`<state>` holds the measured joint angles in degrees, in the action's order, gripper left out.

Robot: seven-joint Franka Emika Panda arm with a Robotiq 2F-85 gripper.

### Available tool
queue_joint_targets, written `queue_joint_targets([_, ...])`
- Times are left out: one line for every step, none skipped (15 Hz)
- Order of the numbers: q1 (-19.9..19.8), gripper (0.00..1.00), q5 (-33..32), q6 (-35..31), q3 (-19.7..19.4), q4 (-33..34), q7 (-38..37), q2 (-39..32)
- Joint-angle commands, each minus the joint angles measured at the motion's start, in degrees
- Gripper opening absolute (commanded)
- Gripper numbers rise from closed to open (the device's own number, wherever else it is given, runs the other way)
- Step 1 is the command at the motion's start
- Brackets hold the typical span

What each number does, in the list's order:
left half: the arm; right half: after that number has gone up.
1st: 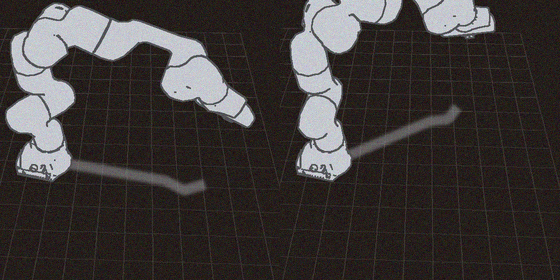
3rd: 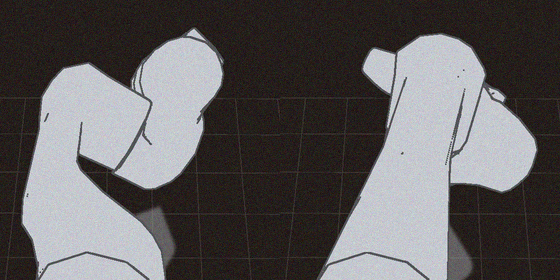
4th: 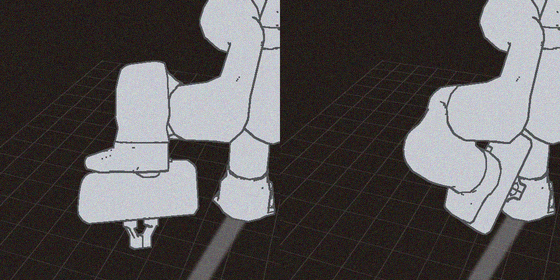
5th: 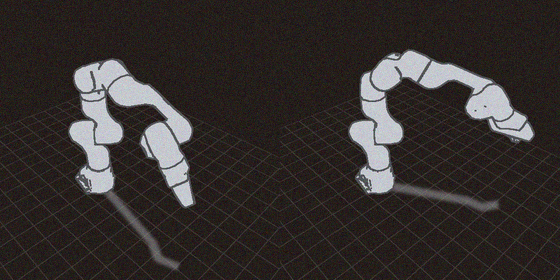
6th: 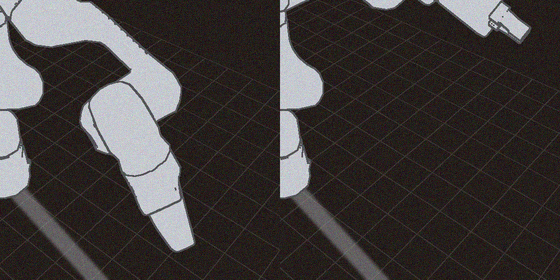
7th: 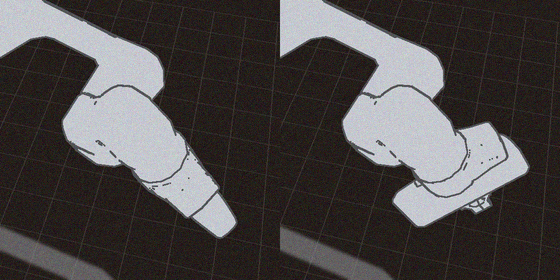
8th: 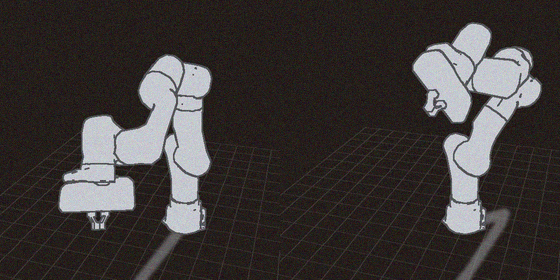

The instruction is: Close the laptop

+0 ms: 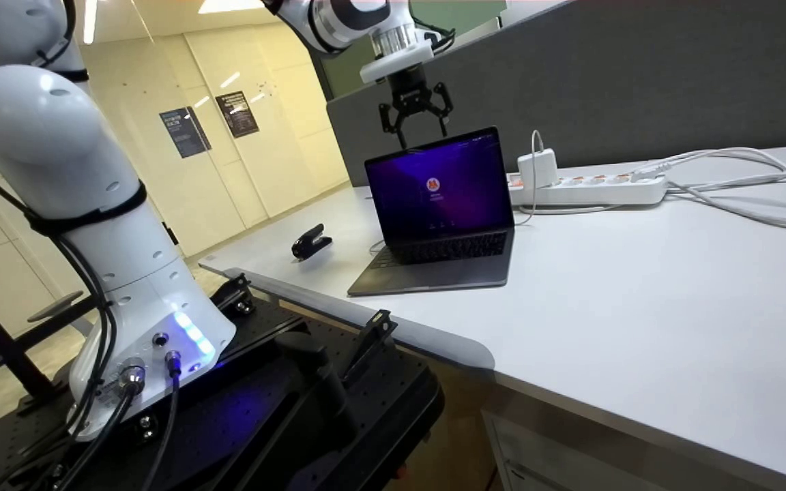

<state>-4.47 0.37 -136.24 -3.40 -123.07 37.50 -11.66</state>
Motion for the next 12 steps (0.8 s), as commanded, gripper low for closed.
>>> queue_joint_targets([-0.4, 1.0, -0.5, 1.7, 0.7, -1.6, -4.7, 1.4])
queue_joint_targets([-0.4, 1.0, -0.6, 2.2, 0.7, -2.1, -5.3, 1.8])
queue_joint_targets([-0.3, 1.0, -0.9, 2.9, 0.6, -2.6, -6.0, 2.6])
queue_joint_targets([-0.3, 1.0, -1.2, 3.6, 0.6, -3.0, -6.6, 3.2])
queue_joint_targets([-0.3, 1.0, -1.5, 4.1, 0.5, -3.5, -7.0, 3.8])
queue_joint_targets([-0.2, 1.0, -2.1, 4.5, 0.3, -4.0, -7.8, 4.4])
queue_joint_targets([-0.3, 1.0, -2.3, 4.6, 0.2, -4.5, -8.1, 5.0])
queue_joint_targets([-0.3, 1.0, -2.5, 4.6, 0.1, -4.9, -8.7, 5.3])
queue_joint_targets([-0.4, 1.0, -2.4, 4.7, 0.1, -5.3, -8.8, 5.6])
queue_joint_targets([-0.6, 1.0, -1.9, 4.6, 0.1, -5.5, -8.7, 5.6])
queue_joint_targets([-0.7, 1.0, -1.7, 4.7, 0.1, -5.7, -8.7, 5.6])
queue_joint_targets([-0.8, 1.0, -1.4, 4.5, 0.1, -5.8, -8.5, 5.6])
